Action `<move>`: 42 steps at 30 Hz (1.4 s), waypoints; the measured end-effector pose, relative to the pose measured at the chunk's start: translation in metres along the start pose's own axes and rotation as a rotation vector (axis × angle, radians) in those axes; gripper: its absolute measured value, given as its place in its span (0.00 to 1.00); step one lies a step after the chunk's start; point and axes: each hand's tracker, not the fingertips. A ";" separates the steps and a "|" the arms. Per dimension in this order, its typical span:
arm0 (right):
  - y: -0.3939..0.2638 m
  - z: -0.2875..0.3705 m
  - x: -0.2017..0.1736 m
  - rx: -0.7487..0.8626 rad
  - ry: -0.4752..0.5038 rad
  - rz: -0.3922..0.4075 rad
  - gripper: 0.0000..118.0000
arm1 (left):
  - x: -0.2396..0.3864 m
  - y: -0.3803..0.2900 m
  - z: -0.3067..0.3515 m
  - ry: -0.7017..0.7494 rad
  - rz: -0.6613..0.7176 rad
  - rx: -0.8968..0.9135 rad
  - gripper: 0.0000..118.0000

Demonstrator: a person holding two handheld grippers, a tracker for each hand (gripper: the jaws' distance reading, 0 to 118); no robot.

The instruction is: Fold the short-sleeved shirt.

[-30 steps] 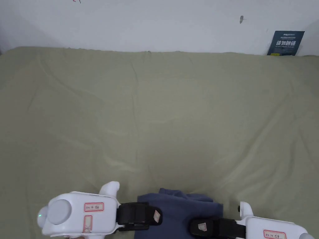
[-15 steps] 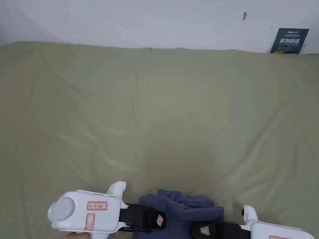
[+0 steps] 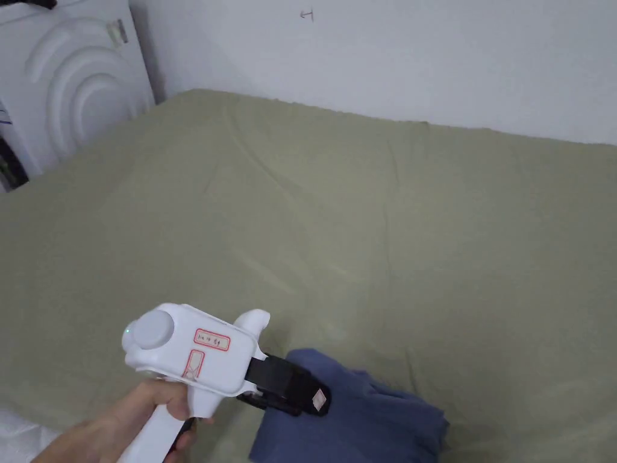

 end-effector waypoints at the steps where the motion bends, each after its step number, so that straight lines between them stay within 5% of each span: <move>1: -0.001 0.005 -0.009 0.015 -0.022 0.015 0.00 | -0.014 0.006 0.020 0.030 0.023 0.018 0.33; 9: -0.007 0.040 -0.036 0.130 -0.121 0.050 0.00 | -0.107 0.055 0.145 0.206 0.122 0.076 0.33; 17: 0.004 0.041 -0.037 0.128 -0.169 0.052 0.00 | -0.120 0.083 0.145 0.226 0.116 0.033 0.33; 18: 0.004 0.040 -0.037 0.122 -0.169 0.053 0.00 | -0.118 0.084 0.144 0.238 0.111 0.033 0.40; 20: 0.003 0.040 -0.036 0.118 -0.168 0.053 0.00 | -0.114 0.085 0.146 0.308 0.089 0.035 0.88; 21: 0.004 0.040 -0.035 0.118 -0.168 0.056 0.00 | -0.110 0.085 0.147 0.346 0.076 0.058 1.00; 30: 0.019 0.049 -0.043 0.161 -0.163 0.142 0.00 | -0.039 0.063 0.159 0.447 -0.016 0.187 0.99; 32: 0.026 0.054 -0.051 0.199 -0.190 0.183 0.00 | 0.002 0.050 0.153 0.438 -0.068 0.264 0.83; 33: 0.028 0.057 -0.055 0.214 -0.195 0.196 0.00 | 0.020 0.044 0.147 0.435 -0.080 0.305 0.55; 34: 0.032 0.060 -0.060 0.241 -0.217 0.216 0.00 | 0.041 0.039 0.138 0.431 -0.109 0.331 0.00; 42: 0.058 0.079 -0.110 0.456 -0.623 0.514 0.00 | 0.207 -0.021 0.040 0.418 -0.321 0.519 0.00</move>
